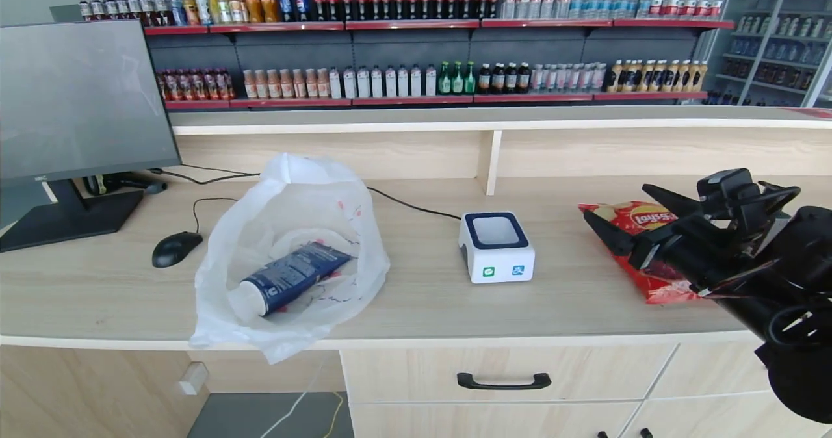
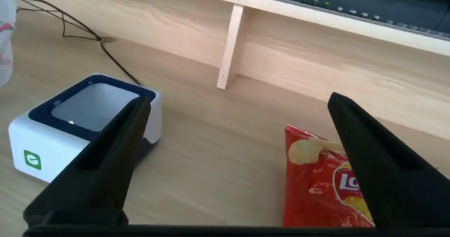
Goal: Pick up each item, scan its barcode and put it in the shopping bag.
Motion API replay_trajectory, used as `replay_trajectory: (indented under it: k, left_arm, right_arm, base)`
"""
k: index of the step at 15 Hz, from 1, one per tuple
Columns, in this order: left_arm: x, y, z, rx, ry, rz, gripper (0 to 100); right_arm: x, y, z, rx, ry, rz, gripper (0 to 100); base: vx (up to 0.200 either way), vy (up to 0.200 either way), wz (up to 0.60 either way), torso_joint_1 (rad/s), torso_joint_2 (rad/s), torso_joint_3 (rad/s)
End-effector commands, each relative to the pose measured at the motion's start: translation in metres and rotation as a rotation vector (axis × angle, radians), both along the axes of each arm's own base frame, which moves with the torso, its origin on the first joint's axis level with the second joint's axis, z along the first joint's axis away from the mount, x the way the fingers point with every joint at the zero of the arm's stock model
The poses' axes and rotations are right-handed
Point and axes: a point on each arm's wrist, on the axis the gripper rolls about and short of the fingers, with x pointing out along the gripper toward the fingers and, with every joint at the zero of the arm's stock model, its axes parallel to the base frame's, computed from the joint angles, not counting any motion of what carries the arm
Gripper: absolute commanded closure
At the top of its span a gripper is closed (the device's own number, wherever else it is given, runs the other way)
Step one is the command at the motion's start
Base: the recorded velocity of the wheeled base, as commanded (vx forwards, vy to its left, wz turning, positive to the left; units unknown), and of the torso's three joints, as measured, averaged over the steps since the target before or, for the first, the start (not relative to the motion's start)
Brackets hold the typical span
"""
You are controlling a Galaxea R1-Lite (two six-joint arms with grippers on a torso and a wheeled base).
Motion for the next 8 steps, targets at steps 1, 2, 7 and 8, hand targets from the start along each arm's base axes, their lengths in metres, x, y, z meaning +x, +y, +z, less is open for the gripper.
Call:
replay_trajectory:
  k: [1, 2, 7, 8]
  left_arm:
    - [0.000, 0.000, 0.000, -0.001, 0.000, 0.000, 0]
    - [0.000, 0.000, 0.000, -0.001, 0.000, 0.000, 0]
    - [0.000, 0.000, 0.000, -0.001, 0.000, 0.000, 0]
    - [0.000, 0.000, 0.000, -0.001, 0.000, 0.000, 0]
  right_arm:
    - [-0.001, -0.002, -0.003, -0.002, 0.012, -0.007, 0]
    - [-0.003, -0.002, -0.003, -0.002, 0.016, -0.005, 0]
    - [-0.016, -0.003, -0.003, -0.004, 0.030, -0.007, 0]
    - [-0.017, -0.003, -0.004, -0.004, 0.033, -0.005, 0]
  base:
    - [0.000, -0.200, 0.00, 0.007, 0.00, 0.007]
    - [0.000, -0.200, 0.00, 0.007, 0.00, 0.012]
    - [0.000, -0.200, 0.00, 0.005, 0.00, 0.005]
    - [0.000, -0.200, 0.00, -0.002, -0.01, 0.007]
